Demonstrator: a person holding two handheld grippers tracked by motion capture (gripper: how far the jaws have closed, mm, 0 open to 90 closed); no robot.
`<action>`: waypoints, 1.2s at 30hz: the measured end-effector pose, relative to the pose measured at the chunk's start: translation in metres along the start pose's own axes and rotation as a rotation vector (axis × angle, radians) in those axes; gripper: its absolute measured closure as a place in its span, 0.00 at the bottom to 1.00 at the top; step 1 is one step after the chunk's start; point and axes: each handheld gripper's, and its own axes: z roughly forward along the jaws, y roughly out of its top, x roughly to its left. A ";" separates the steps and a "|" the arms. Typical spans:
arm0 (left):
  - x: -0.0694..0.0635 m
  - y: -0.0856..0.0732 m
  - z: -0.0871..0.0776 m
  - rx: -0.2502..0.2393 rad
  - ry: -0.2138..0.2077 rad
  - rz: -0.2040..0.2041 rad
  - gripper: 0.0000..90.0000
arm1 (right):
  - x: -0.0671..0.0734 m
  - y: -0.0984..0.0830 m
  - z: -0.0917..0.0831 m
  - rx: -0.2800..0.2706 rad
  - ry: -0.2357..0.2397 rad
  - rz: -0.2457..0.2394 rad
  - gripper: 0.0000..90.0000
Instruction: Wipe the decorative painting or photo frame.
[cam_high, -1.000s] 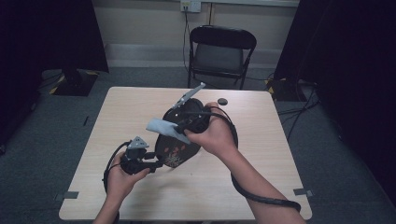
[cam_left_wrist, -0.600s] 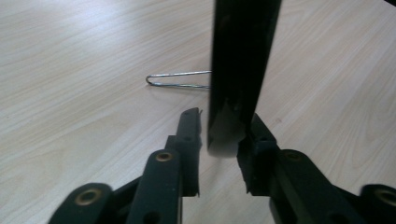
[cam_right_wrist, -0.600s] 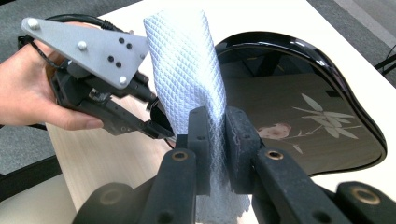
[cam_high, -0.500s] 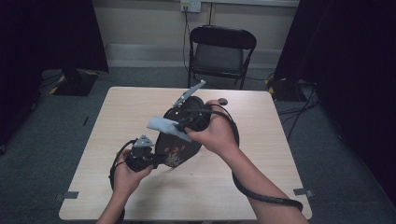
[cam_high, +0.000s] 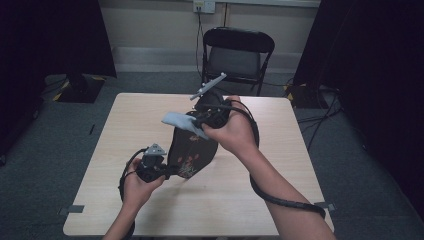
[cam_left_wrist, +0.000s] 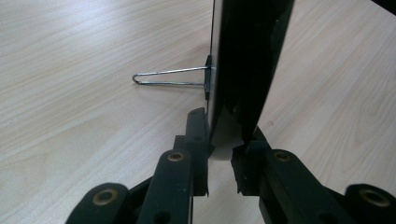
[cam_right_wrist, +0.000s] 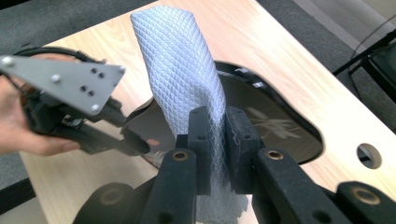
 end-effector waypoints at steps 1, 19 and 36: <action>0.000 0.000 0.000 0.004 -0.001 0.002 0.87 | -0.002 0.001 -0.001 -0.003 -0.005 0.006 0.91; 0.001 -0.006 -0.007 0.008 -0.020 0.026 0.87 | -0.036 -0.008 0.004 0.013 -0.099 0.109 0.91; 0.000 -0.013 -0.018 0.019 -0.052 0.057 0.87 | -0.046 -0.039 0.021 0.040 -0.102 0.153 0.91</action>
